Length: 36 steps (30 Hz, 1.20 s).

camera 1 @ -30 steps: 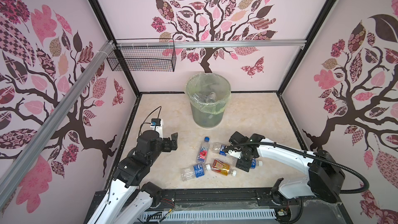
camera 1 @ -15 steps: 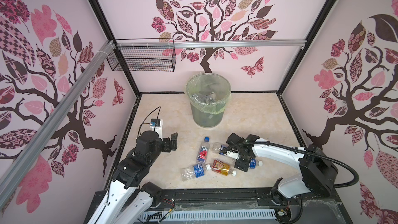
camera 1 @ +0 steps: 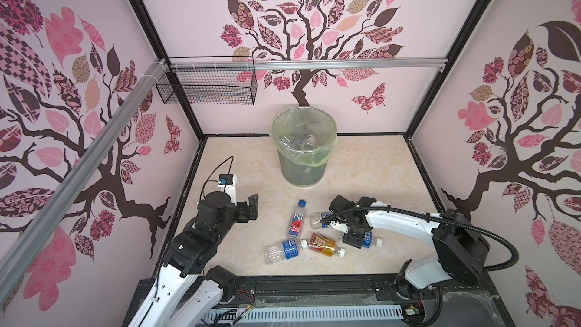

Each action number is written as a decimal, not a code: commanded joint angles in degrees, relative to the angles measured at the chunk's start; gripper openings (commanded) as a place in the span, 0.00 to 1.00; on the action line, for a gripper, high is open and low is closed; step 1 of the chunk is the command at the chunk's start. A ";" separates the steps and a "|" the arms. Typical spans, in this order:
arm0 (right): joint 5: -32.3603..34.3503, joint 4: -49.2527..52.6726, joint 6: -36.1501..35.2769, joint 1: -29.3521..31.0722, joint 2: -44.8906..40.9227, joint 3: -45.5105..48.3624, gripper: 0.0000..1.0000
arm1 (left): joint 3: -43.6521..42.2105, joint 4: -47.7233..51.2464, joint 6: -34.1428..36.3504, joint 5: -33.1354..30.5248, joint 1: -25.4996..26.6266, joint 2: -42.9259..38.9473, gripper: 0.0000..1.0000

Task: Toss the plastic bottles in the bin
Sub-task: 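Grasp a clear blue-labelled bottle with the right gripper, then lift the blue-labelled bottle over the bin and open the right gripper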

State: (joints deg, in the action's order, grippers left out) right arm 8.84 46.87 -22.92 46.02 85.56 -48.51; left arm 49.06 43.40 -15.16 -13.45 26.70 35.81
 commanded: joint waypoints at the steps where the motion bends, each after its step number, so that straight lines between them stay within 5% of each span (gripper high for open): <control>1: 1.43 0.90 1.30 0.30 -2.79 -2.66 0.61 | 0.39 0.38 0.39 -0.61 -0.16 -0.14 0.98; 17: 5.15 -3.69 10.94 0.22 -15.79 -10.01 0.56 | 1.63 1.58 -0.31 0.61 -0.16 1.27 0.98; 29: -4.64 -26.57 21.26 0.22 -32.26 -4.52 0.50 | 3.44 3.80 -0.70 2.61 -0.16 1.79 0.98; 36: -3.75 -33.08 21.99 0.21 -38.89 -2.07 0.50 | 3.58 4.23 -1.46 3.16 -0.16 1.68 0.98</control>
State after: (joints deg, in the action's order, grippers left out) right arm 5.30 18.59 -2.46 46.02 48.23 -51.42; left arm 50.26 46.96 -16.01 -11.22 26.70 37.65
